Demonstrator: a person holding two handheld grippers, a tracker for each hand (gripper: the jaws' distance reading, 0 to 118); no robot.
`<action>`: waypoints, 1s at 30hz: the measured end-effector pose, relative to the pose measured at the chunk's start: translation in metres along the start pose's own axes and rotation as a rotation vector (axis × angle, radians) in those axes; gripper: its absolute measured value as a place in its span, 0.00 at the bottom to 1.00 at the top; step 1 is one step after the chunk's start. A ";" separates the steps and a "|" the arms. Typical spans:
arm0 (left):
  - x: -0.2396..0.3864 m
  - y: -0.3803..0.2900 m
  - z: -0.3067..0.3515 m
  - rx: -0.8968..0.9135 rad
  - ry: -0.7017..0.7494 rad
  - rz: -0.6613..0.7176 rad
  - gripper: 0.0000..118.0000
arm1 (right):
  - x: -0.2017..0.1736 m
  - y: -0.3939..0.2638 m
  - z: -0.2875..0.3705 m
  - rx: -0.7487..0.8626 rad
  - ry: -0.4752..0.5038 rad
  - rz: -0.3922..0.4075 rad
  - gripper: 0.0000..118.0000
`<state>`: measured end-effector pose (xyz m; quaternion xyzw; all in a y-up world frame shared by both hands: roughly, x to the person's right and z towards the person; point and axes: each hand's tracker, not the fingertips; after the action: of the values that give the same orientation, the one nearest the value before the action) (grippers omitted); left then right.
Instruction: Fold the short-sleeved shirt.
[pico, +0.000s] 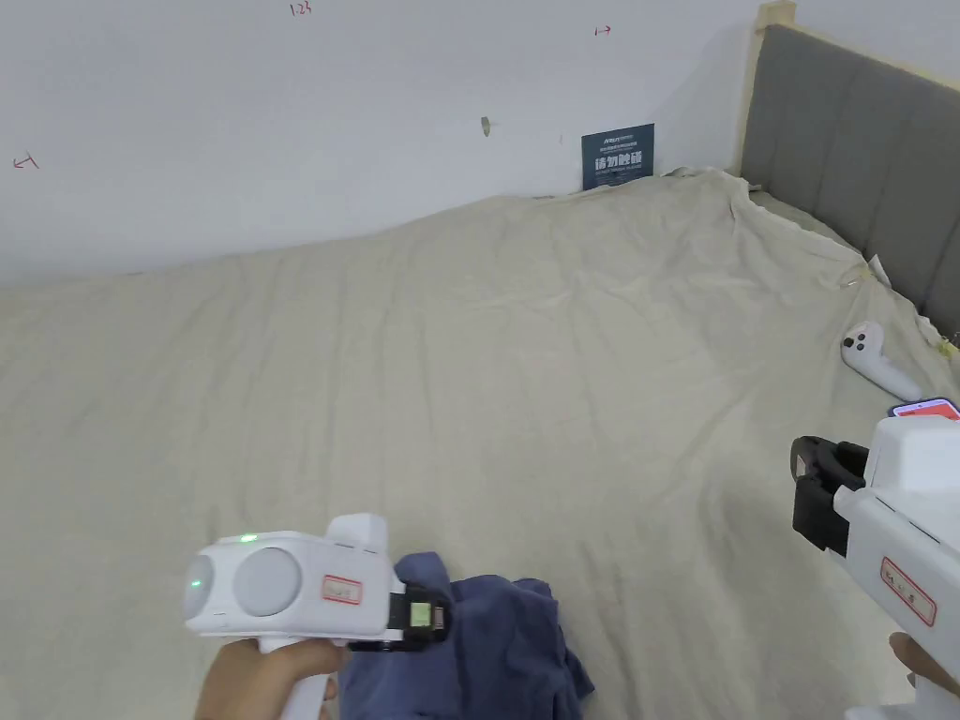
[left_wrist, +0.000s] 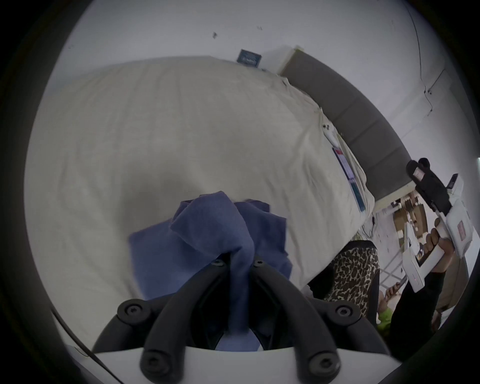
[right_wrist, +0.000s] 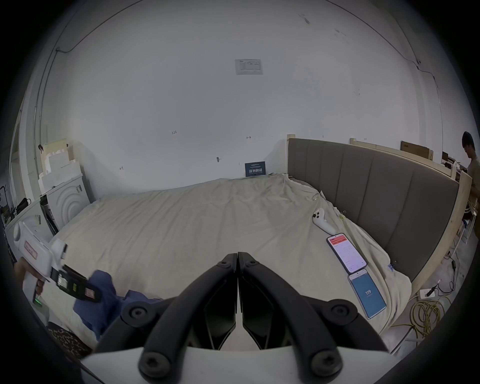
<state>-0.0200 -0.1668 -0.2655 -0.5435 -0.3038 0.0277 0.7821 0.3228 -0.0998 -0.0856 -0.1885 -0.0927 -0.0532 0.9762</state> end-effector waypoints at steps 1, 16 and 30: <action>0.006 0.003 -0.015 -0.030 -0.007 -0.001 0.07 | 0.002 0.000 0.000 -0.003 -0.006 -0.002 0.00; 0.060 -0.011 -0.100 -0.089 0.159 -0.147 0.21 | 0.014 -0.007 0.005 -0.027 -0.036 -0.010 0.00; 0.018 -0.009 0.022 0.339 0.158 -0.006 0.92 | 0.010 0.003 0.015 0.007 -0.045 -0.011 0.00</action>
<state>-0.0193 -0.1458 -0.2448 -0.4036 -0.2340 0.0333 0.8839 0.3307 -0.0922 -0.0713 -0.1855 -0.1158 -0.0538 0.9743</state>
